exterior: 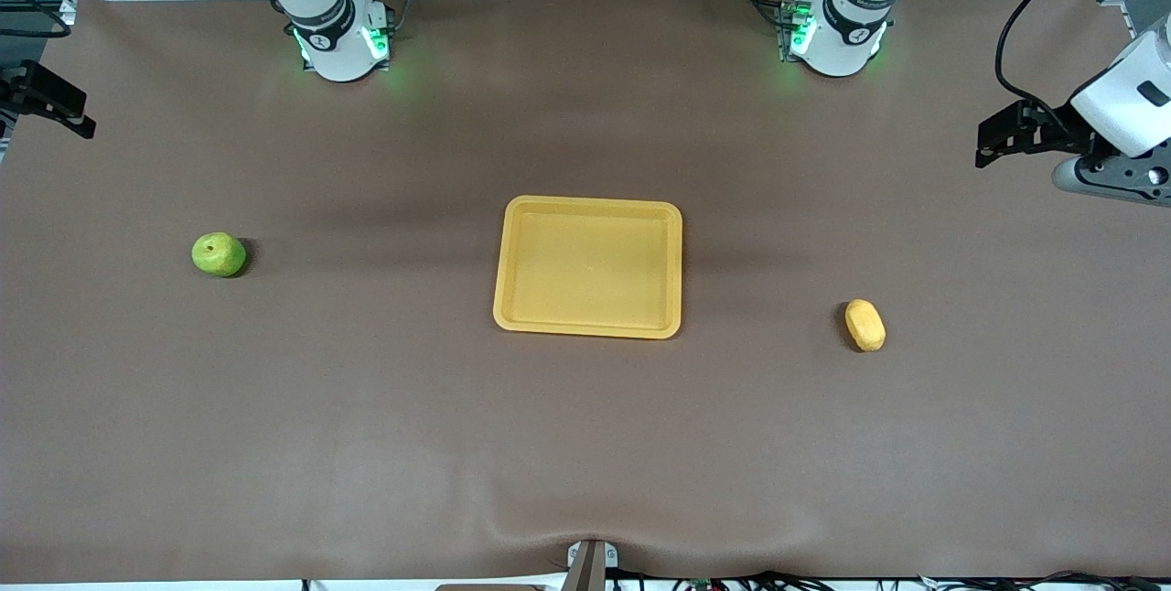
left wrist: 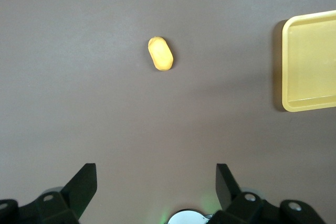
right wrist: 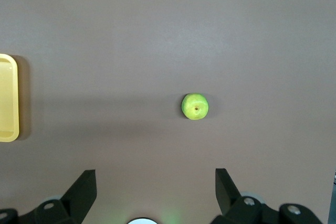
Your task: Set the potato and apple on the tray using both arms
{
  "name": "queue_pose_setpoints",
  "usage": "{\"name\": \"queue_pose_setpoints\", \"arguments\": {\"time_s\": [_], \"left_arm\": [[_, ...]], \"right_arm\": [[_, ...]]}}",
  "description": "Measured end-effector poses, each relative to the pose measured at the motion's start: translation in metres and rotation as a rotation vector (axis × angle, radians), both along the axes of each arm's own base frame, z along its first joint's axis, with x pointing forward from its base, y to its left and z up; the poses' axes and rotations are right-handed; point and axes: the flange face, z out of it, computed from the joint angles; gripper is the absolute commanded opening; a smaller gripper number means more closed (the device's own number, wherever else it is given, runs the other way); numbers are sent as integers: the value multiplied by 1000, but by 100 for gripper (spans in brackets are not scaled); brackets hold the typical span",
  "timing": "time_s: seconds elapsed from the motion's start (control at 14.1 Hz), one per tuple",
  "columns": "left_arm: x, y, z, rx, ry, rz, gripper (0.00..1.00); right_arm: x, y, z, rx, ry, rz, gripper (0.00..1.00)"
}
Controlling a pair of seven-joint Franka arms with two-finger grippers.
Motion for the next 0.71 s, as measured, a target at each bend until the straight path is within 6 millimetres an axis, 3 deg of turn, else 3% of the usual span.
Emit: {"name": "queue_pose_setpoints", "arguments": {"time_s": [0.35,0.71], "left_arm": [[8,-1,-4,-5,-36,-3,100],[35,-12,-23,-32,-108,-5,100]], "right_arm": [[0,0,-2,1,12,-1,100],[2,-2,-7,1,22,-5,100]]}}
